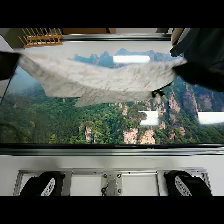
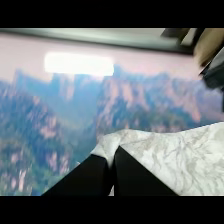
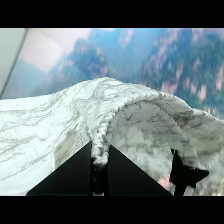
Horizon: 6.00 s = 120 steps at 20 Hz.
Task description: Fold the clothes and pants, and hang the long-sleeved shirts on hangers.
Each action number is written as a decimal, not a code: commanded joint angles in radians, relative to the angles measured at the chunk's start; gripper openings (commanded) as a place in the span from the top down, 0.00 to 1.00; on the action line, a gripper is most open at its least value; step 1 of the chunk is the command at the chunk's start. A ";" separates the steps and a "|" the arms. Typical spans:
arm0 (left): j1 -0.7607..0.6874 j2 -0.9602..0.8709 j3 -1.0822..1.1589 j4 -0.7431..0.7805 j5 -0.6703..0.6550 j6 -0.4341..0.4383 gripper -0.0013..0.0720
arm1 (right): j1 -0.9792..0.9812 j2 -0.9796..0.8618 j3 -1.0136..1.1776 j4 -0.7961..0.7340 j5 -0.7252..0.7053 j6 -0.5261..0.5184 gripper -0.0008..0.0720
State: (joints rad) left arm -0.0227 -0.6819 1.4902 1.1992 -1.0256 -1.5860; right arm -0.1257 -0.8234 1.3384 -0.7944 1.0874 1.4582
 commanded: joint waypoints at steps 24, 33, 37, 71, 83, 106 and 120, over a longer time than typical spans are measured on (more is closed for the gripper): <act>-0.152 -0.865 0.153 0.006 0.435 -0.059 0.97 | 0.040 -0.356 -0.128 -0.303 -0.159 0.347 0.92; 0.058 -0.866 0.315 0.052 -0.155 -0.060 0.06 | 0.026 -0.277 -0.130 -0.266 -0.373 0.183 0.11; 0.115 -0.632 -0.177 0.114 -0.185 -0.061 0.06 | 0.028 -0.143 -0.133 -0.313 -0.140 0.106 0.10; 0.048 -0.456 -0.793 -0.301 0.075 0.140 0.97 | -0.214 -0.238 -0.781 -0.187 -0.273 0.277 0.10; 0.052 -0.456 -0.791 -0.302 0.079 0.139 0.97 | -0.016 -0.453 -0.776 0.230 -0.530 -0.208 0.83; 0.176 0.043 0.103 -0.300 -0.032 0.051 0.97 | -0.023 0.211 0.080 -0.053 0.336 0.420 0.95; 0.021 -0.839 0.158 -0.309 0.006 0.044 0.97 | 0.111 -0.484 0.026 -0.315 0.088 0.362 0.95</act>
State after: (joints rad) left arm 0.0185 -1.3903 1.5578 0.8913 -1.0035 -1.5288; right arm -0.0154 -1.1942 1.3334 -1.0809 1.2655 1.8576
